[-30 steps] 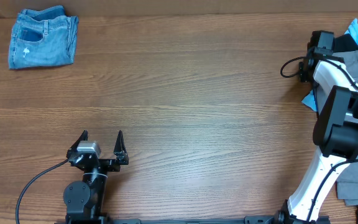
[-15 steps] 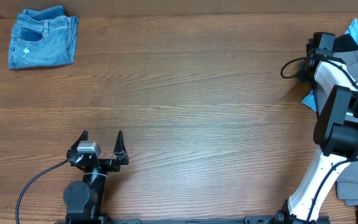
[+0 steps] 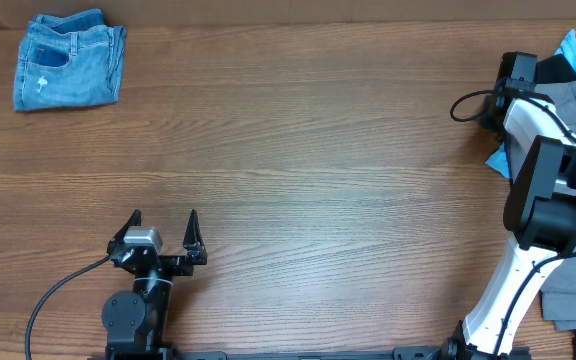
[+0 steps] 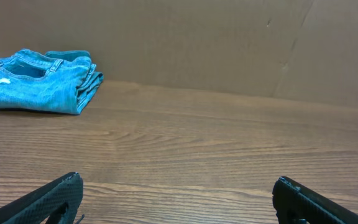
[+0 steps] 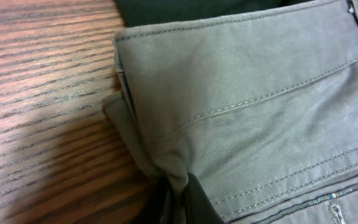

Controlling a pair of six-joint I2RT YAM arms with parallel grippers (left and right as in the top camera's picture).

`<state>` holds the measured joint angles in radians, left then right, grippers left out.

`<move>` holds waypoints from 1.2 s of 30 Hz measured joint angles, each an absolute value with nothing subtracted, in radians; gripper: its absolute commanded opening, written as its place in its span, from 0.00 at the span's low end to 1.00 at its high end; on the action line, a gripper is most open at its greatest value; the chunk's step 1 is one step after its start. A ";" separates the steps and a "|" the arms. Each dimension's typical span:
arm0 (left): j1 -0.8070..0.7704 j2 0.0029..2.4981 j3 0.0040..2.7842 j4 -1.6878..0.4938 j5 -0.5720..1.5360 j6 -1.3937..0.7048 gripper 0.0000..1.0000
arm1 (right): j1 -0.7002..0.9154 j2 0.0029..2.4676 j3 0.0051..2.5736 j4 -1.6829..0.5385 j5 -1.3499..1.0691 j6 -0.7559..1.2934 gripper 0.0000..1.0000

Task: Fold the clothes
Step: 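Reach the right gripper to the grey shorts on the right pile and grasp the waistband, then pull the grey shorts left with the right gripper and lay them flat mid-table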

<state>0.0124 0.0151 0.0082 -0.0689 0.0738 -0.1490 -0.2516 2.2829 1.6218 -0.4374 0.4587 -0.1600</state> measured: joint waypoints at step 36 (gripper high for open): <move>0.012 0.015 0.008 -0.069 0.074 -0.149 1.00 | 0.359 1.983 1.614 -0.238 0.006 0.144 0.04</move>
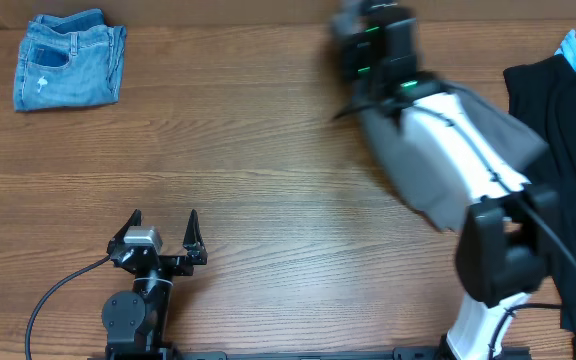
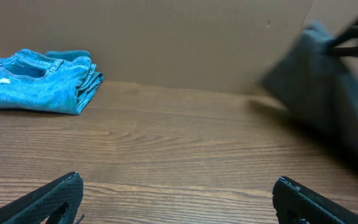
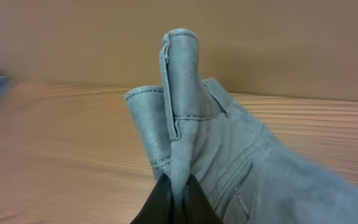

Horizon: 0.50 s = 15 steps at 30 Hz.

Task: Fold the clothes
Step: 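Pull the grey shorts left with the right gripper and lay them flat mid-table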

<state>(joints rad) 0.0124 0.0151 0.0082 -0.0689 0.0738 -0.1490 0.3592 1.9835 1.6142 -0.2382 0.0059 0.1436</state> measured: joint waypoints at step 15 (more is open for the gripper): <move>0.012 0.015 0.008 -0.069 0.074 -0.149 1.00 | 0.846 2.110 1.612 -0.183 -0.086 0.300 0.16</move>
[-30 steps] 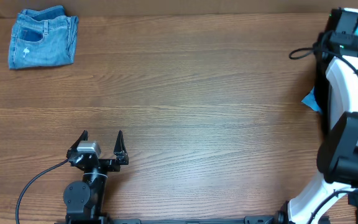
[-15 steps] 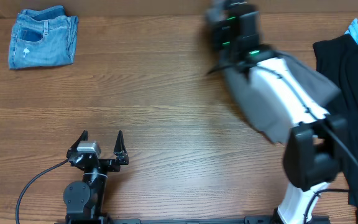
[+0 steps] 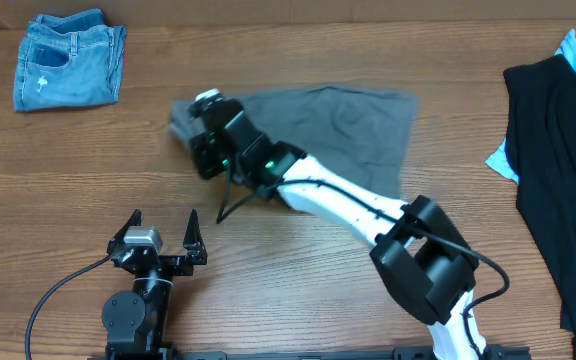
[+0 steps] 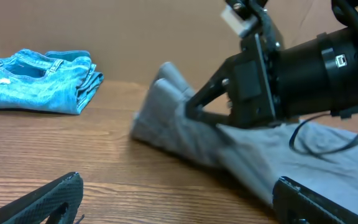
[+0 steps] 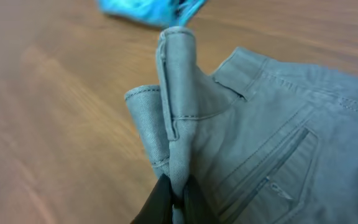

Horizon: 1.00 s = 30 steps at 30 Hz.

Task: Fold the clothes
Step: 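Pull the grey shorts left with the right gripper and lay them flat mid-table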

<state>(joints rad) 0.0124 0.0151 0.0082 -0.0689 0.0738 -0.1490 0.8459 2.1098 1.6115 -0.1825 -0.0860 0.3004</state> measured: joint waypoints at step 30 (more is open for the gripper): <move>0.012 0.015 0.008 -0.069 0.074 -0.149 1.00 | 0.159 1.896 1.584 -0.856 -0.045 0.290 1.00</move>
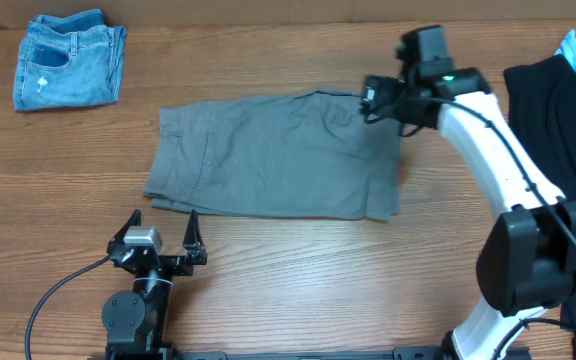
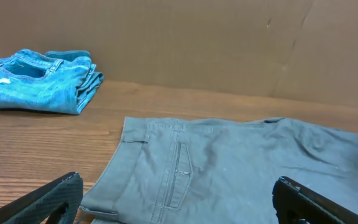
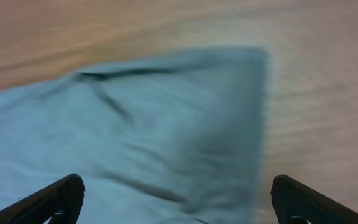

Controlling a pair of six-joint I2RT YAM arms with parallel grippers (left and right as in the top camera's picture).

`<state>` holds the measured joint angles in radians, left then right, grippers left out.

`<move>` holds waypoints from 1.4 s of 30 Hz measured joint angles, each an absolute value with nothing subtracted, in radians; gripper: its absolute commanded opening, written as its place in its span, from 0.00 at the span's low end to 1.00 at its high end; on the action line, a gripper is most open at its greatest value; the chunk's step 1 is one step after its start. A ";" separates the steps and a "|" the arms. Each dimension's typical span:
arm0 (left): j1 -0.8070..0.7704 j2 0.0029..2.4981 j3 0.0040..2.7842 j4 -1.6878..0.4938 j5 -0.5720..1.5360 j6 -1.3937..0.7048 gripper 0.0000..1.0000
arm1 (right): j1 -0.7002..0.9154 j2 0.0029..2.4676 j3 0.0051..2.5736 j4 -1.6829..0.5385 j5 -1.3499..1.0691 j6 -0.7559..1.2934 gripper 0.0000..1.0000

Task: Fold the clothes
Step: 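Pull the grey shorts left with the right gripper and lay them flat mid-table, then release the shorts and retract the right gripper to the right side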

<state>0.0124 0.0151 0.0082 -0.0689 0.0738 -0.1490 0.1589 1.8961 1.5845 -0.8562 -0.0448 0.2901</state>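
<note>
Grey shorts (image 1: 273, 155) lie spread flat in the middle of the wooden table, waistband to the left, also seen in the left wrist view (image 2: 229, 168). My right gripper (image 1: 373, 100) hovers open over their far right corner; its blurred wrist view shows the grey cloth (image 3: 154, 137) below, nothing between the fingers. My left gripper (image 1: 163, 232) rests open at the front left, just short of the shorts' near edge. Folded blue jeans (image 1: 68, 60) sit at the far left corner.
A black garment (image 1: 558, 170) with a bit of light blue cloth lies along the right edge of the table (image 1: 288, 290). A cardboard wall (image 2: 197, 43) stands behind the table.
The right gripper held the grey shorts' waistband at the table's left-centre; now it is open at the far right corner, and the shorts lie spread flat.
The right gripper was shut on the grey shorts at the pile on the right. Then it held them in the air over the table's middle, then low at the left-centre. Now the shorts lie flat and released. The left arm stayed put.
</note>
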 measured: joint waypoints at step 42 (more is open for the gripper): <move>0.012 0.015 0.008 -0.069 0.074 -0.149 1.00 | -0.325 2.086 1.618 -0.763 -0.353 0.208 1.00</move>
